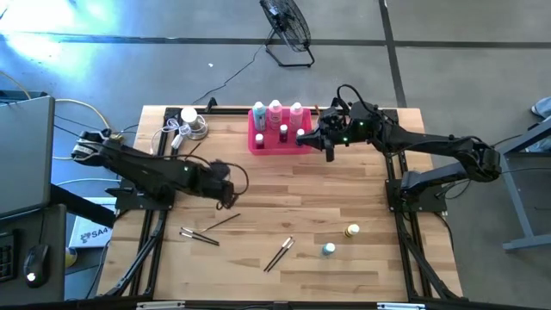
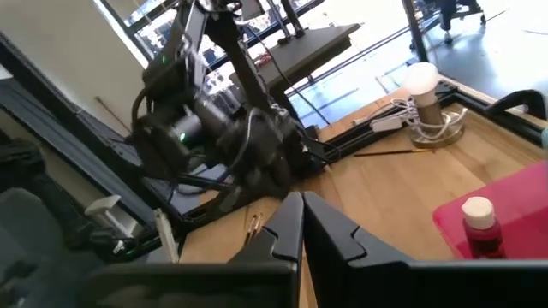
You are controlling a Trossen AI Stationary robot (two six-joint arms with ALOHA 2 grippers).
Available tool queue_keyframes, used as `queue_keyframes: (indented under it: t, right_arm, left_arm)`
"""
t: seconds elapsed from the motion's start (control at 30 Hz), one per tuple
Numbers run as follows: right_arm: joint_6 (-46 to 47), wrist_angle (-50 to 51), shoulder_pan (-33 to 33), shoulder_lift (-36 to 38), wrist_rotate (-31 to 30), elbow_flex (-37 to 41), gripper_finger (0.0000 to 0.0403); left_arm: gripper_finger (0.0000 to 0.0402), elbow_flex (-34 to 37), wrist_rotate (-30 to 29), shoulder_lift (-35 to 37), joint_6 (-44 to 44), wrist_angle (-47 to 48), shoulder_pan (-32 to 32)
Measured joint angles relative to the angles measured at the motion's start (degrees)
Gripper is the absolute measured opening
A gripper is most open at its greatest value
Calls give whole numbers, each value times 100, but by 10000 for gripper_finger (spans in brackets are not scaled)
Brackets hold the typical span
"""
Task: Pick & Place Paint Supplies
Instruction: Put the orange paintbrush into the white cup
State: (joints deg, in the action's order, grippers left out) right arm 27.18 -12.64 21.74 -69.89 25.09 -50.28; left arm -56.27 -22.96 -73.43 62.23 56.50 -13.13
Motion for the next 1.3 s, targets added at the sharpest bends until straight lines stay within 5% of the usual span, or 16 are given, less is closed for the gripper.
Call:
queue_keyframes:
  t: [0.27, 0.57, 0.77, 1.1, 1.3]
  right_arm:
    - [-16, 2, 0, 2, 88, 0, 3]
    - [-192, 15, 0, 2, 92, 0, 3]
    - [-195, 17, 2, 2, 265, 0, 3]
    - [-149, 42, -49, 4, 336, 1, 3]
    - [-133, 44, -76, 7, 129, 0, 3]
  left_arm:
    - [0, -897, -357, 4, 879, 2418, 2]
    - [0, -838, -609, 7, 1711, 3263, 171]
    - [0, -411, -289, 7, 567, 2980, 1027]
    - [0, 568, 22, 479, -2115, 1245, 2708]
    - [0, 1003, -79, 1134, -2752, 1256, 3183]
